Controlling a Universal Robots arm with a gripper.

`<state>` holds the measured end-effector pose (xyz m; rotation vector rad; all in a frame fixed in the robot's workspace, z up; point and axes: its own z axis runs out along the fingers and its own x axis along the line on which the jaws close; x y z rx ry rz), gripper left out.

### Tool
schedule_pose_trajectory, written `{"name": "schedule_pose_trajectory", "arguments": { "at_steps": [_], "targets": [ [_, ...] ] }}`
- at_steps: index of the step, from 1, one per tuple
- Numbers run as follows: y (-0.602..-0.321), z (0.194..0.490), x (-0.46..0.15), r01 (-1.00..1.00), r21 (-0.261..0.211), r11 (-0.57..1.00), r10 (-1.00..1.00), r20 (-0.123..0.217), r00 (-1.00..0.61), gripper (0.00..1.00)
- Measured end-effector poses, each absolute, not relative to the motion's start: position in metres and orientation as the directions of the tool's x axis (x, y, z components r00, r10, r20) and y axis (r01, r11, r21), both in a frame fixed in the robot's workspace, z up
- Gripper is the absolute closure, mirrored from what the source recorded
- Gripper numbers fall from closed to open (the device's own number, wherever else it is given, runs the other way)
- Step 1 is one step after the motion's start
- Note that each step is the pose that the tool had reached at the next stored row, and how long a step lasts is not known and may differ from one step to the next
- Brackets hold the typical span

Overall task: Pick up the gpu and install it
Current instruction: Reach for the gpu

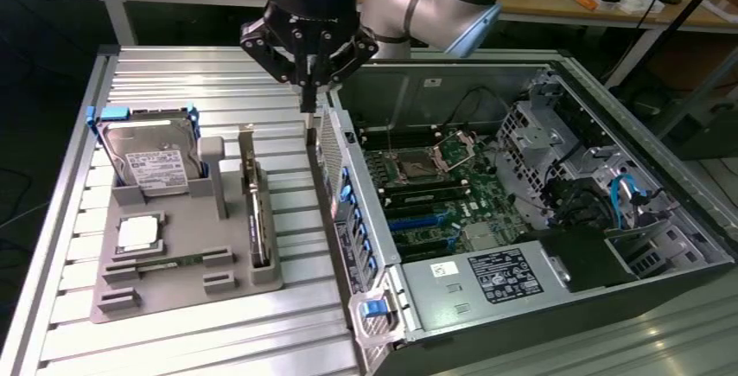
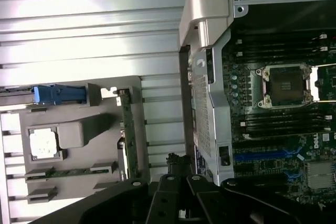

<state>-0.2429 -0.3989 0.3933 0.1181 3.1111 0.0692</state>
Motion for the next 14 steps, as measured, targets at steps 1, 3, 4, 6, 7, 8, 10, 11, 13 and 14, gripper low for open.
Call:
{"name": "schedule_pose_trajectory", "arguments": {
  "at_steps": [1,3,4,6,7,8,10,11,13,14],
  "targets": [
    [-0.399,0.393,-0.245,0.075,0.045,0.996,0.076,-0.026,-0.997,0.89],
    [-0.399,0.393,-0.251,0.075,0.046,0.996,0.076,-0.026,-0.997,0.89],
    [-0.399,0.393,-0.254,0.075,0.046,0.996,0.076,-0.026,-0.997,0.89],
    [-0.399,0.393,-0.261,0.075,0.046,0.996,0.076,-0.026,-0.997,0.89],
    [-0.399,0.393,-0.264,0.075,0.046,0.996,0.076,-0.026,-0.997,0.89],
    [-0.399,0.393,-0.267,0.075,0.046,0.996,0.076,-0.026,-0.997,0.89],
    [-0.399,0.393,-0.274,0.075,0.047,0.996,0.076,-0.026,-0.997,0.89],
    [-0.399,0.393,-0.277,0.075,0.047,0.996,0.076,-0.026,-0.997,0.89],
    [-0.399,0.393,-0.283,0.075,0.047,0.996,0.076,-0.026,-0.997,0.89],
    [-0.399,0.393,-0.286,0.075,0.047,0.996,0.076,-0.026,-0.997,0.89]
  ]
}}
